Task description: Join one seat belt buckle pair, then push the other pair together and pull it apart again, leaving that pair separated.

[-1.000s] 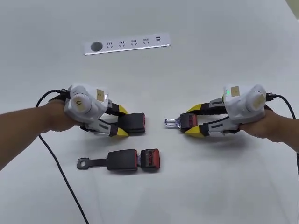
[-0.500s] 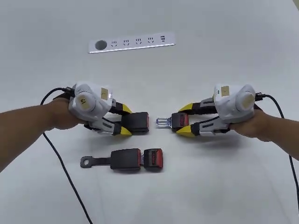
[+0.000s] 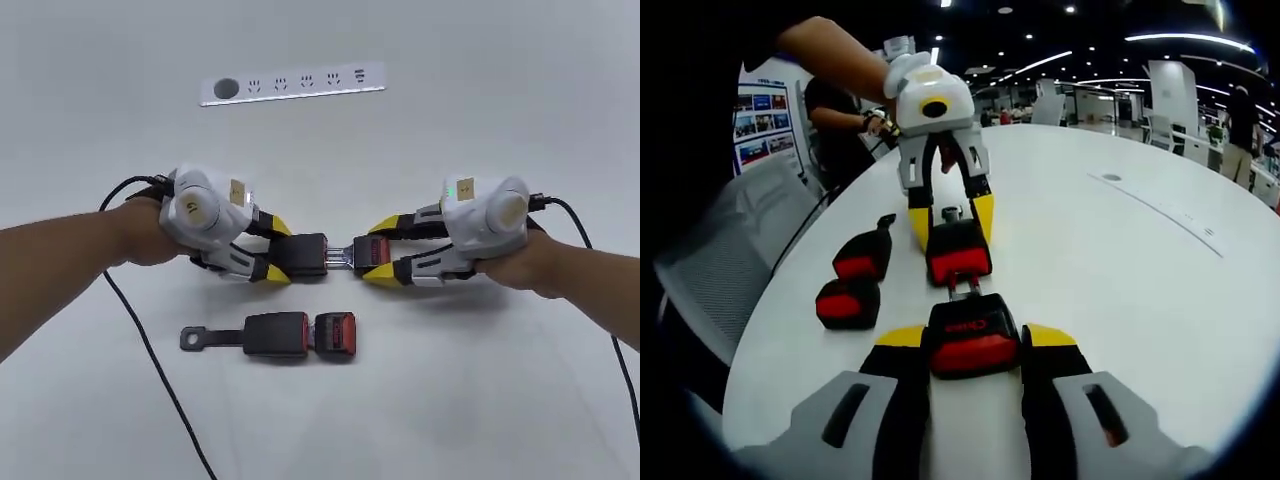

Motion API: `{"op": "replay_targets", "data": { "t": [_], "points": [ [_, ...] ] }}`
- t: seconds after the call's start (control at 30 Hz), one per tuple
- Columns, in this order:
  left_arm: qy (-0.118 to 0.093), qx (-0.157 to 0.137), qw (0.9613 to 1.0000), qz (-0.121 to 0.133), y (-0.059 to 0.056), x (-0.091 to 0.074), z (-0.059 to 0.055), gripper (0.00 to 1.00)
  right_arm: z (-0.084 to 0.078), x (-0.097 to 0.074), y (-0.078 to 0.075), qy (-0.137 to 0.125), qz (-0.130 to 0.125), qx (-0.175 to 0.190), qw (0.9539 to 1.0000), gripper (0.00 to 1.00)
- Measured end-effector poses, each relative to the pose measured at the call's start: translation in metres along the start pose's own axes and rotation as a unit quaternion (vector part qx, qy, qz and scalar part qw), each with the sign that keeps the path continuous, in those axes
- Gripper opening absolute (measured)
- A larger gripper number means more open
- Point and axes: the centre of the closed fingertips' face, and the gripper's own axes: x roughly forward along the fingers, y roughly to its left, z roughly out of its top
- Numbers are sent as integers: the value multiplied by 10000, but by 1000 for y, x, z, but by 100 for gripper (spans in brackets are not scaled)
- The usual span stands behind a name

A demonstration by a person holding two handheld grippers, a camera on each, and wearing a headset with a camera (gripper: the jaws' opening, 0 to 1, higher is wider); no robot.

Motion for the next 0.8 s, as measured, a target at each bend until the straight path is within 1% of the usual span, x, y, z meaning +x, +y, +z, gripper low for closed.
{"op": "replay_targets", "data": {
  "t": [0.1, 0.27, 0.5, 0.57, 0.63, 0.67, 0.8],
  "points": [
    [8, -8, 10000, 4, 0, 0, 0, 33, 5, 9, 2, -26, 10, -8, 10000, 34],
    [83, 8, 10000, -5, 1, 0, -1, 33, 6, 10, 2, -12, 3, -29, 10000, 34],
    [135, 2, 9999, -39, 2, 1, -3, 33, 7, 16, 0, 2, -8, -46, 10000, 33],
    [135, 10, 9999, -52, 2, 1, -3, 32, 9, 19, 1, -6, -23, -26, 10000, 33],
    [157, 13, 9999, -65, 2, 2, -2, 32, 14, 26, 4, -51, -1, -10, 10000, 33],
    [175, 64, 9998, -75, 2, 2, -1, 32, 14, 27, 4, -46, -11, -6, 10000, 33],
    [142, 2, 9999, -85, 3, 1, -3, 32, 13, 24, 1, -53, -20, -20, 10000, 33]
  ]
}}
